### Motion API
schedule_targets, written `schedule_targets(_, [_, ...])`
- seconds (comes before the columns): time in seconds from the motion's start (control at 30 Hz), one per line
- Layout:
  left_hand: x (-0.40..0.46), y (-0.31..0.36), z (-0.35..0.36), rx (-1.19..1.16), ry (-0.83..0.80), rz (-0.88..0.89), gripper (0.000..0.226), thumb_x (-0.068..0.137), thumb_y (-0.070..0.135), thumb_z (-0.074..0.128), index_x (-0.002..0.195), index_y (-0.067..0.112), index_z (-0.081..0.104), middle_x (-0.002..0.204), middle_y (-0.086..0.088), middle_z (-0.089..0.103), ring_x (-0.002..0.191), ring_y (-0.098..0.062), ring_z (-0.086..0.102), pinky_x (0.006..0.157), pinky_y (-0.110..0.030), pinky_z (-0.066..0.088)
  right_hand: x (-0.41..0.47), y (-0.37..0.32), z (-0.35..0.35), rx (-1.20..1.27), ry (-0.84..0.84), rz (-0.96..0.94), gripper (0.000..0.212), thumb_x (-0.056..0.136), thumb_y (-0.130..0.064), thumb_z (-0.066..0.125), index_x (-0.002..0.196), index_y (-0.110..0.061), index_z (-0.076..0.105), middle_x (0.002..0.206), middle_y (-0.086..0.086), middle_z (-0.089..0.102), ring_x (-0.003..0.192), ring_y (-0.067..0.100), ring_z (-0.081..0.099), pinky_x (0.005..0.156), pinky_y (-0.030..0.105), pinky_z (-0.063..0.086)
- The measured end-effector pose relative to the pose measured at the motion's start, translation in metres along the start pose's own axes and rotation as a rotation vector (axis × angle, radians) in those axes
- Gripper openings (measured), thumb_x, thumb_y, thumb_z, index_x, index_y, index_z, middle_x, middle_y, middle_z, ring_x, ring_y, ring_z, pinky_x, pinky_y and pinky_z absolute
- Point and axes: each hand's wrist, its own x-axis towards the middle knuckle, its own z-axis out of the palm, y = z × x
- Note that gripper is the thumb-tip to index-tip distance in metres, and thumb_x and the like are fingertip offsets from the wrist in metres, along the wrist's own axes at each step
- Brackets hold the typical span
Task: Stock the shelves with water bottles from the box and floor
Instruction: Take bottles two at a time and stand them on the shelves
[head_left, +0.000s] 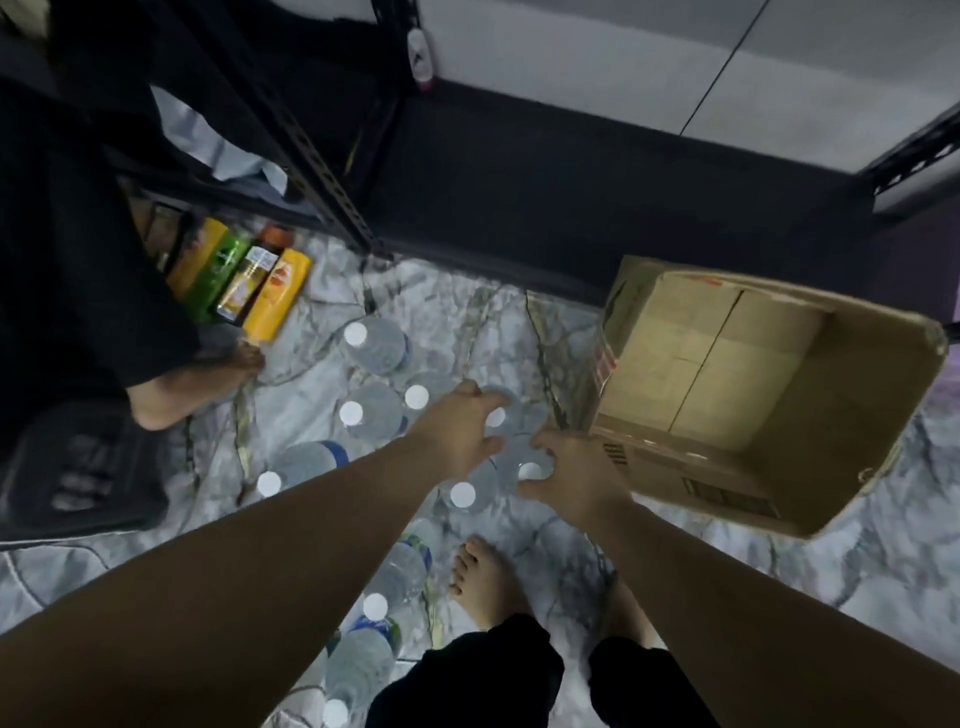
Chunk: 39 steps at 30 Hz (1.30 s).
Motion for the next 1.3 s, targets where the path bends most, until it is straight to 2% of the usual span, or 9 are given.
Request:
schedule_targets(0.1, [0.018, -0.003, 0.005, 0.068, 0.027, 0.011, 0.05, 0.095, 0.029, 0.072, 0.142, 0.021, 0.056, 0.132, -0.01, 0.048, 0.106, -0.036, 0.064, 0.093, -0.04, 0.051, 0.01, 0.001, 0.012, -0.046, -0.01, -0.023, 0.044, 0.069, -0.045, 0.081, 0.108, -0.027, 0.07, 0.105, 0.002, 0.073, 0.095, 0.025, 0.071, 0.081, 0.041, 0.06])
schedule_targets(0.27, [0.017, -0.004, 0.004, 0.076, 0.092, 0.04, 0.03, 0.091, 0.014, 0.068, 0.12, 0.007, 0.065, 0.12, -0.014, 0.054, 0.1, -0.04, 0.064, 0.086, -0.046, 0.053, 0.009, -0.008, 0.016, -0.066, 0.031, -0.018, 0.02, 0.087, -0.025, 0.075, 0.103, -0.015, 0.069, 0.106, 0.007, 0.067, 0.097, 0.027, 0.069, 0.08, 0.036, 0.056])
schedule_targets(0.37, [0.001, -0.006, -0.004, 0.03, 0.121, 0.062, 0.024, 0.089, 0.009, 0.067, 0.111, 0.003, 0.066, 0.112, -0.014, 0.054, 0.091, -0.04, 0.064, 0.081, -0.048, 0.053, -0.001, -0.011, 0.002, 0.015, 0.086, 0.023, 0.019, 0.082, -0.018, 0.077, 0.097, -0.01, 0.071, 0.102, 0.011, 0.067, 0.092, 0.029, 0.068, 0.072, 0.028, 0.046])
schedule_targets(0.57, [-0.055, 0.023, -0.046, -0.05, 0.219, 0.122, 0.017, 0.082, 0.009, 0.07, 0.096, 0.002, 0.064, 0.095, -0.003, 0.045, 0.079, -0.038, 0.061, 0.068, -0.042, 0.048, -0.054, -0.04, -0.05, 0.055, 0.209, -0.013, 0.016, 0.075, -0.02, 0.077, 0.079, -0.011, 0.065, 0.086, 0.006, 0.062, 0.075, 0.025, 0.062, 0.059, 0.029, 0.039])
schedule_targets(0.67, [-0.093, 0.043, -0.075, -0.09, 0.232, 0.123, 0.015, 0.084, 0.011, 0.072, 0.096, 0.006, 0.064, 0.095, -0.001, 0.044, 0.082, -0.036, 0.061, 0.071, -0.041, 0.049, -0.092, -0.064, -0.085, 0.028, 0.28, -0.064, 0.014, 0.075, -0.014, 0.077, 0.08, -0.007, 0.067, 0.088, 0.005, 0.055, 0.071, 0.023, 0.057, 0.061, 0.035, 0.047])
schedule_targets(0.77, [-0.131, 0.066, -0.107, -0.125, 0.281, 0.117, 0.016, 0.086, 0.013, 0.072, 0.099, 0.005, 0.065, 0.1, -0.004, 0.049, 0.084, -0.035, 0.061, 0.075, -0.04, 0.051, -0.129, -0.089, -0.121, 0.031, 0.322, -0.097, 0.013, 0.077, -0.012, 0.078, 0.084, -0.005, 0.069, 0.092, 0.003, 0.053, 0.072, 0.019, 0.053, 0.064, 0.032, 0.044])
schedule_targets(0.9, [-0.177, 0.101, -0.155, -0.144, 0.344, 0.131, 0.016, 0.086, 0.013, 0.071, 0.1, 0.005, 0.067, 0.107, -0.009, 0.057, 0.1, -0.032, 0.061, 0.077, -0.036, 0.049, -0.172, -0.121, -0.166, 0.034, 0.387, -0.148, 0.012, 0.08, -0.013, 0.077, 0.085, -0.006, 0.069, 0.09, 0.001, 0.051, 0.067, 0.009, 0.048, 0.064, 0.031, 0.039])
schedule_targets(1.07, [-0.217, 0.13, -0.207, -0.14, 0.408, 0.15, 0.014, 0.083, 0.017, 0.072, 0.096, 0.012, 0.069, 0.096, 0.001, 0.053, 0.083, -0.019, 0.056, 0.069, -0.031, 0.043, -0.214, -0.163, -0.214, 0.016, 0.448, -0.204, 0.01, 0.08, -0.012, 0.073, 0.084, -0.003, 0.071, 0.087, 0.009, 0.059, 0.08, 0.017, 0.053, 0.067, 0.036, 0.041])
schedule_targets(1.3, [-0.272, 0.167, -0.281, -0.12, 0.49, 0.232, 0.013, 0.078, 0.023, 0.077, 0.087, 0.018, 0.068, 0.091, 0.006, 0.054, 0.078, -0.016, 0.059, 0.07, -0.032, 0.049, -0.26, -0.211, -0.276, 0.026, 0.51, -0.289, 0.011, 0.077, -0.013, 0.079, 0.088, -0.012, 0.075, 0.092, 0.001, 0.057, 0.071, 0.005, 0.053, 0.059, 0.018, 0.037])
